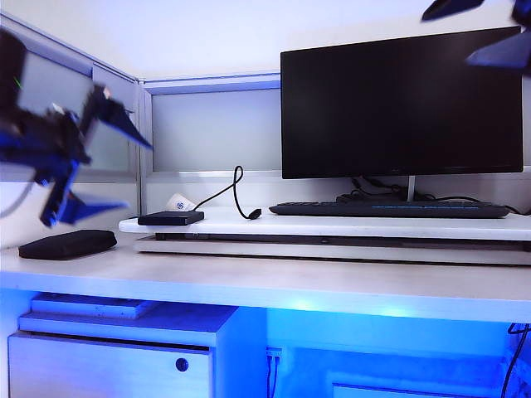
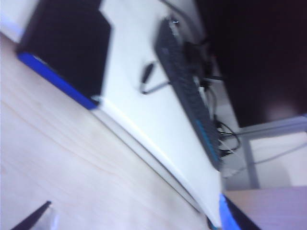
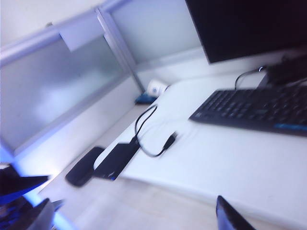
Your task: Unplug the data cable of the portable hard drive.
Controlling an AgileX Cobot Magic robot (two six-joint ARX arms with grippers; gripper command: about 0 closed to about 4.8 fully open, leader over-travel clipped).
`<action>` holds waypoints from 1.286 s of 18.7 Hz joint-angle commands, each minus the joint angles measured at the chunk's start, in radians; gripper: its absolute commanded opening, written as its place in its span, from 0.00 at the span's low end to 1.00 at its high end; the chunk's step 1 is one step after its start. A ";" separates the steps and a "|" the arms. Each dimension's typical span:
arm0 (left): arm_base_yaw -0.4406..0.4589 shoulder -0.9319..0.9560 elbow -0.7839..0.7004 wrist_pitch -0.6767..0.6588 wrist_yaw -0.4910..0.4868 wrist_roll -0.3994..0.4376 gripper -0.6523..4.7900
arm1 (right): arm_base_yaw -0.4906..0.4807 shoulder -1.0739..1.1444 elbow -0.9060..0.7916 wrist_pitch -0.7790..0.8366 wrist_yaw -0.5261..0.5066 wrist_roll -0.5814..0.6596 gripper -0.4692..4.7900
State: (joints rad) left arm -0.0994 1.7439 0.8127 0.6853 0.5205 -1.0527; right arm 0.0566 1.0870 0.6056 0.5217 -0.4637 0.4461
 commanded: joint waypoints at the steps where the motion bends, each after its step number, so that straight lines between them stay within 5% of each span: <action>1: 0.000 0.087 0.070 0.011 0.008 -0.003 1.00 | 0.021 0.053 0.012 0.079 0.002 -0.006 0.92; 24: 0.000 0.471 0.518 -0.071 -0.009 -0.022 1.00 | 0.172 0.409 0.304 0.096 0.020 -0.031 0.92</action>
State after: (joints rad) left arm -0.0986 2.2127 1.3224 0.6090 0.5125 -1.0744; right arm 0.2249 1.4952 0.9028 0.6071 -0.4454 0.4213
